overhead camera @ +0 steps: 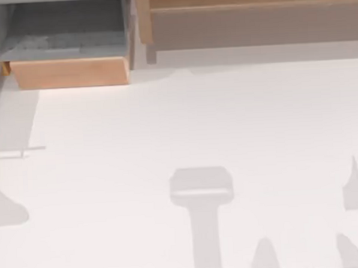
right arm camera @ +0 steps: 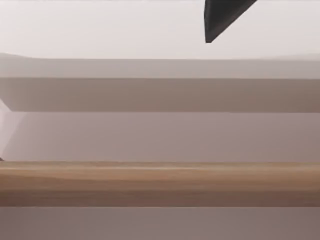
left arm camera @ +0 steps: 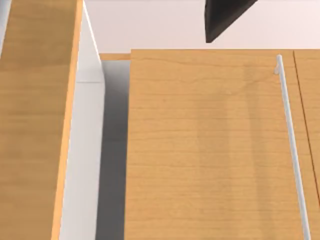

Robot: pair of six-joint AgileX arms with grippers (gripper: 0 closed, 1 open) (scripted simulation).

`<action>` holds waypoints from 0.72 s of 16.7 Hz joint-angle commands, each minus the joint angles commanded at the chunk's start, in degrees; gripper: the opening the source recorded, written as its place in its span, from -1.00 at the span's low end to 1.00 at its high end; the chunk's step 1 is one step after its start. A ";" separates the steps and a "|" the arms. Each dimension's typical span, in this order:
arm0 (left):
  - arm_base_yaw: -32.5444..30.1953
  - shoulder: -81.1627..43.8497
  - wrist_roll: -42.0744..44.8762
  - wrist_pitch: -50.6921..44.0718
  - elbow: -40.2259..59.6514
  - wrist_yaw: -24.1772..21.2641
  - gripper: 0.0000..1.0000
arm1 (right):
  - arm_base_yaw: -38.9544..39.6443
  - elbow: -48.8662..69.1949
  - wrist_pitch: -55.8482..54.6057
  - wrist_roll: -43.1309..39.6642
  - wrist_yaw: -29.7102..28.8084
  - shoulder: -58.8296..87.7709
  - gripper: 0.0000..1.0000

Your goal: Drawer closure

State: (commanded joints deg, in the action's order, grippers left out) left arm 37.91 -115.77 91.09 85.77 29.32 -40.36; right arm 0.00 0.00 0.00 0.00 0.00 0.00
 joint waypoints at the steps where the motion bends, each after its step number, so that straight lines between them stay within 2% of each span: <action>1: -0.16 -0.10 0.00 -0.13 0.23 0.16 1.00 | 0.00 0.00 0.00 0.00 0.00 0.00 1.00; 4: -0.16 -0.10 0.00 -0.13 0.23 0.16 1.00 | 0.00 0.00 0.00 0.00 0.00 0.00 1.00; 12: -0.16 -0.10 0.00 -0.13 0.23 0.16 -0.21 | 0.00 0.00 0.00 0.00 0.00 0.00 1.00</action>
State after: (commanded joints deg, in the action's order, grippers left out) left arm 37.75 -115.87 91.08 85.64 29.55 -40.20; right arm 0.00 0.00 0.00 0.00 0.00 0.00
